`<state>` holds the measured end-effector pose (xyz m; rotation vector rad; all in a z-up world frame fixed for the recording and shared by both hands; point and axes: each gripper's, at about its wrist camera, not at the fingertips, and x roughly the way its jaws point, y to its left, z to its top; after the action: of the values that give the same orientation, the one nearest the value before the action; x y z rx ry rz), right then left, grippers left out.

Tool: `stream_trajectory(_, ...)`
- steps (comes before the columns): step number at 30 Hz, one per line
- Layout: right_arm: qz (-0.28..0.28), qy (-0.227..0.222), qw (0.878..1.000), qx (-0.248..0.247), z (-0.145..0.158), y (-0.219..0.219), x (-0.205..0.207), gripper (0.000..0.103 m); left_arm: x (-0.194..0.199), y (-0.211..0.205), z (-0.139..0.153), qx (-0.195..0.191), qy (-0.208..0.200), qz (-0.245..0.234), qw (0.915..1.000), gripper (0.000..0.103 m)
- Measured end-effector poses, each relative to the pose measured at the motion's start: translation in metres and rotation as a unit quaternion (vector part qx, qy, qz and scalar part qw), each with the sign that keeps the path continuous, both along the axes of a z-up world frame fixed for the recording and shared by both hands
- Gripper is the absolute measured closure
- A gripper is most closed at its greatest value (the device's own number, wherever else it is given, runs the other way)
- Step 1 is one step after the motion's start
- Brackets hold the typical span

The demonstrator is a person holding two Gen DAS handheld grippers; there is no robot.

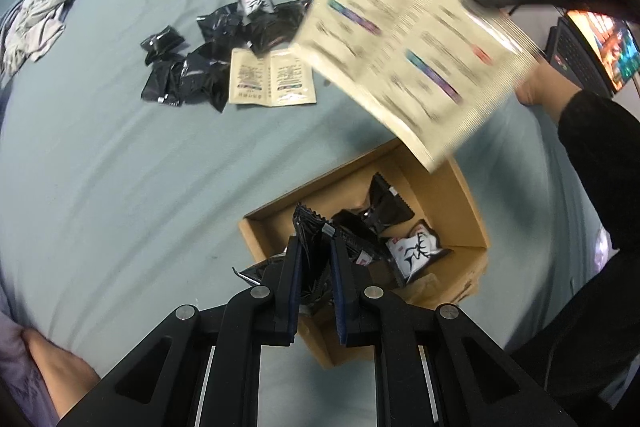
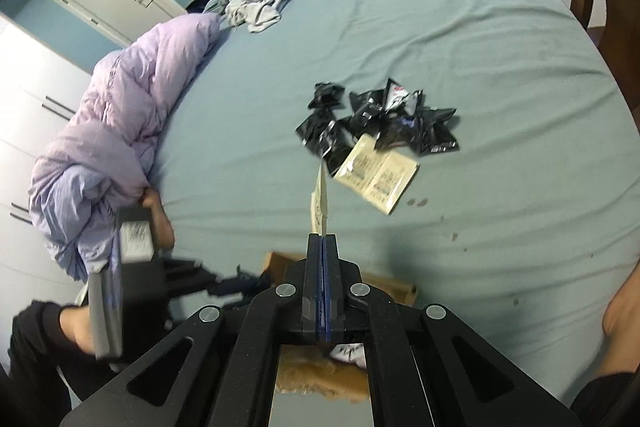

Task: Organize snacks
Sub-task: 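Carry the black packet into the box with the left gripper while the right lifts the sachet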

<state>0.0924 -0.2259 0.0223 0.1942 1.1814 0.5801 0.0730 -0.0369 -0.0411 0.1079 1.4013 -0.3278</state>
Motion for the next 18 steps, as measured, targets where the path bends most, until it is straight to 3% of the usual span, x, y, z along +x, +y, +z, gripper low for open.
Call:
stream_trajectory(5,0.012,0.003,1.0,-0.009,0.003,0.005,-0.015,0.103,-0.005,-0.004,-0.004,0.014,-0.01,0.003,0.9999,0.09)
stream_trajectory(12,0.017,0.014,0.999,-0.026,0.001,0.001,-0.027,0.103,-0.009,-0.003,0.002,-0.002,-0.025,0.008,0.9996,0.092)
stream_trajectory(15,0.019,0.02,0.999,-0.026,0.0,0.003,-0.029,0.103,-0.01,-0.003,0.004,-0.003,-0.035,0.006,0.9994,0.075)
stream_trajectory(17,0.023,0.023,0.999,-0.026,0.0,0.005,-0.032,0.103,-0.011,-0.004,0.007,0.007,-0.044,0.004,0.999,0.044)
stream_trajectory(18,0.025,0.024,0.999,-0.025,-0.001,0.005,-0.033,0.103,-0.011,-0.003,0.009,0.012,-0.052,0.006,0.9985,0.039)
